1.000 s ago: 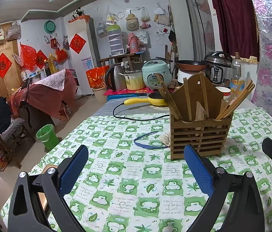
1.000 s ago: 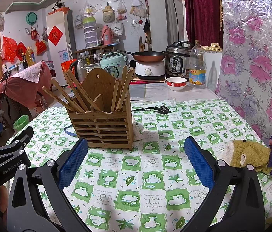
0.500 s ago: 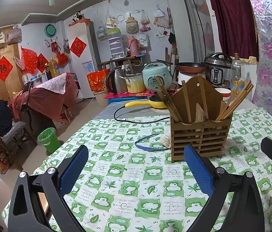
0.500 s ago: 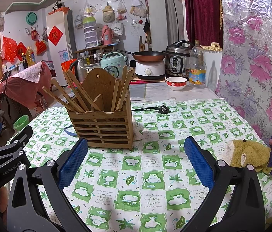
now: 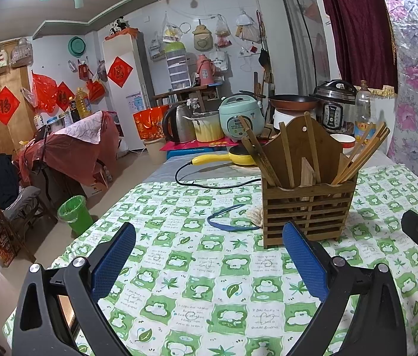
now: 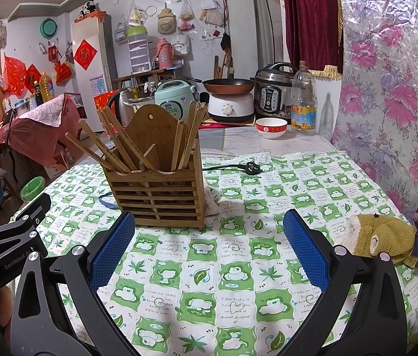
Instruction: Organize utensils
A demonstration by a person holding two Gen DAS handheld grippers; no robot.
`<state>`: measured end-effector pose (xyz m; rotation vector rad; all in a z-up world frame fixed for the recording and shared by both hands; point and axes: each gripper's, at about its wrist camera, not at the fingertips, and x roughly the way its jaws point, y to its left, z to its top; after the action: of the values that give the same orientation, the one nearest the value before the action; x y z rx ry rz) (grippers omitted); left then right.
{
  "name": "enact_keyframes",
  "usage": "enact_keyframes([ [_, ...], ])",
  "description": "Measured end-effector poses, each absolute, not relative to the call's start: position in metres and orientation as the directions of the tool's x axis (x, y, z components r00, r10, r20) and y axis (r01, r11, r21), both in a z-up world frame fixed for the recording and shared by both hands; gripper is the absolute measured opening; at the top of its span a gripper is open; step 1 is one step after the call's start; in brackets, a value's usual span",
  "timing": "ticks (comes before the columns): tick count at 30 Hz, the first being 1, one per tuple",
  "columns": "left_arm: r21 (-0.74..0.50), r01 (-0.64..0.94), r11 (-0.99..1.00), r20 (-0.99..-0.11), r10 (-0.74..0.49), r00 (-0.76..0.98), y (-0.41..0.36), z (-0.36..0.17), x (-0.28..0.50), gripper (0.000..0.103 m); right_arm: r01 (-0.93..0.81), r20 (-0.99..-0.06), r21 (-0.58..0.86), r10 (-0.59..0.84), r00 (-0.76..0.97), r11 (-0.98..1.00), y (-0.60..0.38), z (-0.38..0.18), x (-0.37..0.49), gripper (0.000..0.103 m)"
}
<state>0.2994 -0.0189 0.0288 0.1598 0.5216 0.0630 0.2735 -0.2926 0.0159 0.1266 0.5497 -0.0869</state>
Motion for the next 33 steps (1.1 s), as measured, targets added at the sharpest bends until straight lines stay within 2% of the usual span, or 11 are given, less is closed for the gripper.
enact_keyframes([
  [33, 0.168, -0.023, 0.986, -0.491, 0.104, 0.865, -0.0165, 0.0275, 0.2989, 0.097, 0.118, -0.524, 0.097, -0.05, 0.85, 0.988, -0.2922, 0.0157, 0.2729, 0.097],
])
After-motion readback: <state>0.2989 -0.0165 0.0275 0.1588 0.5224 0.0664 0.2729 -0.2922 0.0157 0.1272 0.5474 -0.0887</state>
